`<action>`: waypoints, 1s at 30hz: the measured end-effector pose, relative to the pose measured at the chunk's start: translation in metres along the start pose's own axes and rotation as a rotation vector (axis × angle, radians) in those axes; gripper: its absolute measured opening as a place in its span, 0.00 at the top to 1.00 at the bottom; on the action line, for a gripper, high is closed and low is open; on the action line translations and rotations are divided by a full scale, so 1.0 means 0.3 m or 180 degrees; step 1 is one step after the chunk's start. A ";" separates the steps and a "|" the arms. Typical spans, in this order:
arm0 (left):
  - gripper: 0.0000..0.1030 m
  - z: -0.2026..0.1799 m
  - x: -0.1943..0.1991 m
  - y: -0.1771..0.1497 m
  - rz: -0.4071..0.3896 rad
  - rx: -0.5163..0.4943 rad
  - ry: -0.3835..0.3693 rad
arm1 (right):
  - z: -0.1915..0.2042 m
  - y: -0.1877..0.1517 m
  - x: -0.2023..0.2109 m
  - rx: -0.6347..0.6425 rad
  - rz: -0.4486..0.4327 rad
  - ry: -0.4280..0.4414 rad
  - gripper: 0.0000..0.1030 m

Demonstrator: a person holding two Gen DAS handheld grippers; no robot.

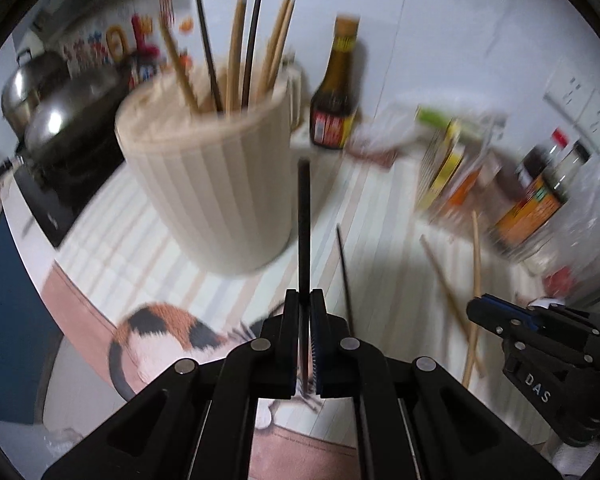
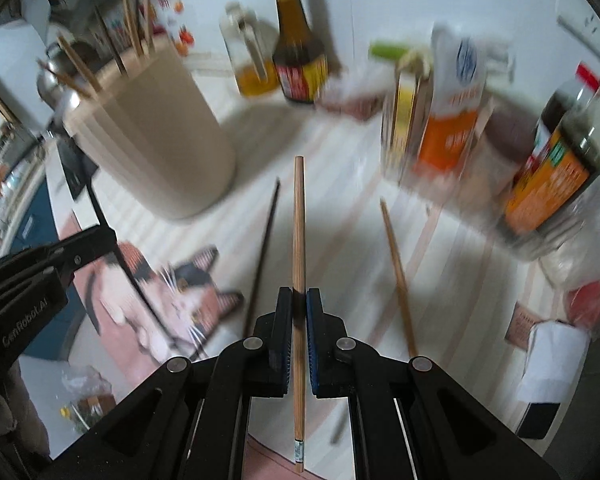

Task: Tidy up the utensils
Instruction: 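Lift both held chopsticks upright and carry them over the beige holder, then open the left tool to drop its dark chopstick into the holder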

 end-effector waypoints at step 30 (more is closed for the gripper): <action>0.81 0.232 0.392 0.540 -0.0899 0.0488 -0.0108 | 0.246 0.745 0.269 -0.0073 -0.1239 0.0765 0.94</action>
Point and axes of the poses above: each gripper's, at about its wrist camera, not at the fingertips, and x roughly against the way its jaws point, z to its left, y to its top, the point moved 8 cm from there along -x, roughly the way its jaws point, and after that the axes turned 2 degrees about y, right-handed, at the moved point
